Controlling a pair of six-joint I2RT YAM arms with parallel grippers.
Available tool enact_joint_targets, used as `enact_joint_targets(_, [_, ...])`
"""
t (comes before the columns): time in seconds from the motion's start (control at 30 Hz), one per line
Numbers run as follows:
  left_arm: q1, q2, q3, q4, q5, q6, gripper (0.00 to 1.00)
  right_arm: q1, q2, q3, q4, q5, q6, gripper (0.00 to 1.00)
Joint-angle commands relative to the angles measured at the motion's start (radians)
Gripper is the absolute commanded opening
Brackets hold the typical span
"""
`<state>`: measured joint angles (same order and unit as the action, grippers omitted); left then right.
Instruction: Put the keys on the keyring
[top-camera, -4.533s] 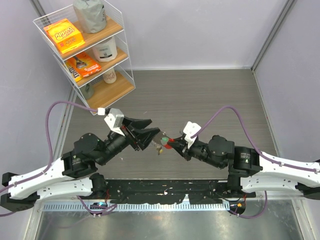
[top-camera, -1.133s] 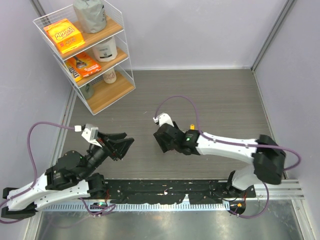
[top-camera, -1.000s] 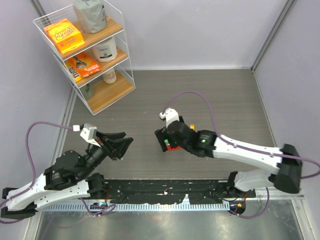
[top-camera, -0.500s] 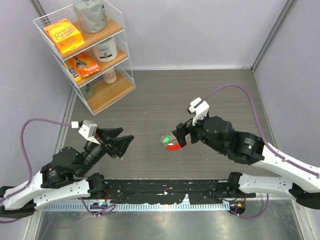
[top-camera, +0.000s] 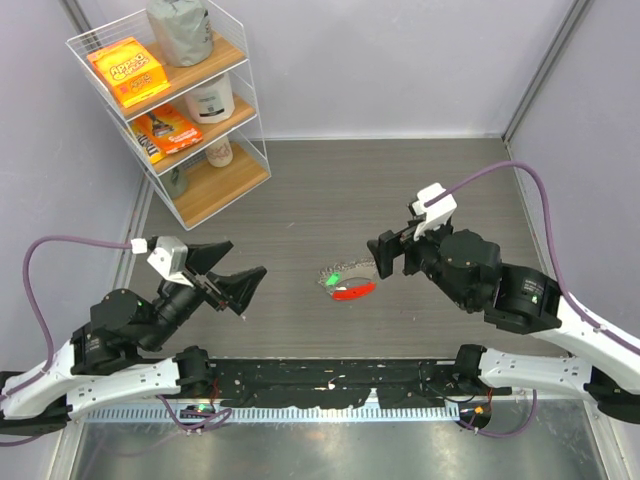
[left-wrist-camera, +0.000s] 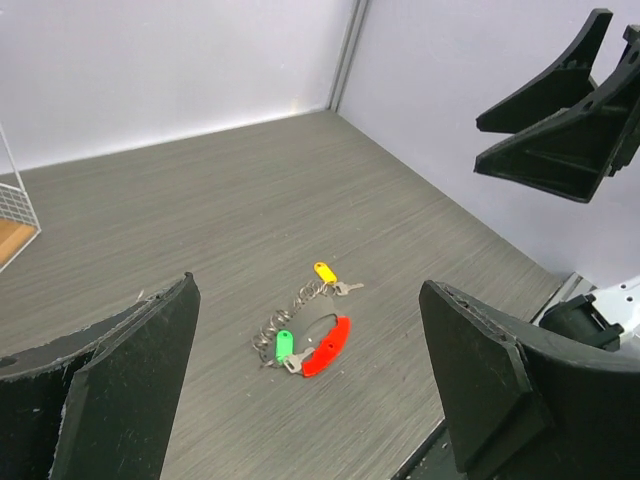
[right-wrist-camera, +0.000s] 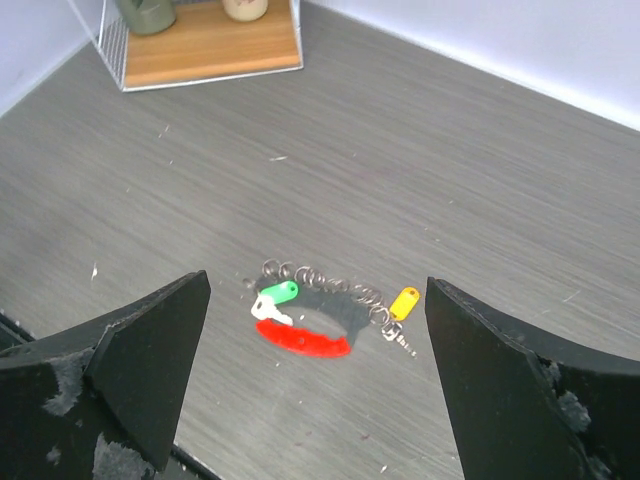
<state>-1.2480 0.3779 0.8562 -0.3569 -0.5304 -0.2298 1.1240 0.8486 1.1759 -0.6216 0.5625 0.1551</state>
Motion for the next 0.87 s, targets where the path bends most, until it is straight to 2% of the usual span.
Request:
enact_joint_targets(0.0, [0.001, 0.006, 0.040, 0.015, 0.006, 0.064, 1.00, 0.003, 0.030, 0.067, 0.040, 0.089, 0.001, 0.95])
enact_joint_targets(0.4, [0.001, -0.033, 0.038, -0.001, -0.006, 0.098, 1.00, 0.003, 0.084, 0.085, 0.134, 0.063, -0.048, 0.95])
enact_joint_targets(0.57, [0.001, -0.027, 0.040, -0.007, -0.010, 0.092, 0.99, 0.003, 0.083, 0.093, 0.141, 0.070, -0.066, 0.95])
enact_joint_targets(0.7, [0.001, -0.027, 0.043, -0.010, -0.011, 0.080, 1.00, 0.003, 0.081, 0.116, 0.125, -0.001, -0.094, 0.95])
enact_joint_targets(0.83, [0.001, -0.022, 0.060, -0.028, -0.006, 0.067, 1.00, 0.003, 0.096, 0.137, 0.114, 0.039, -0.066, 0.95])
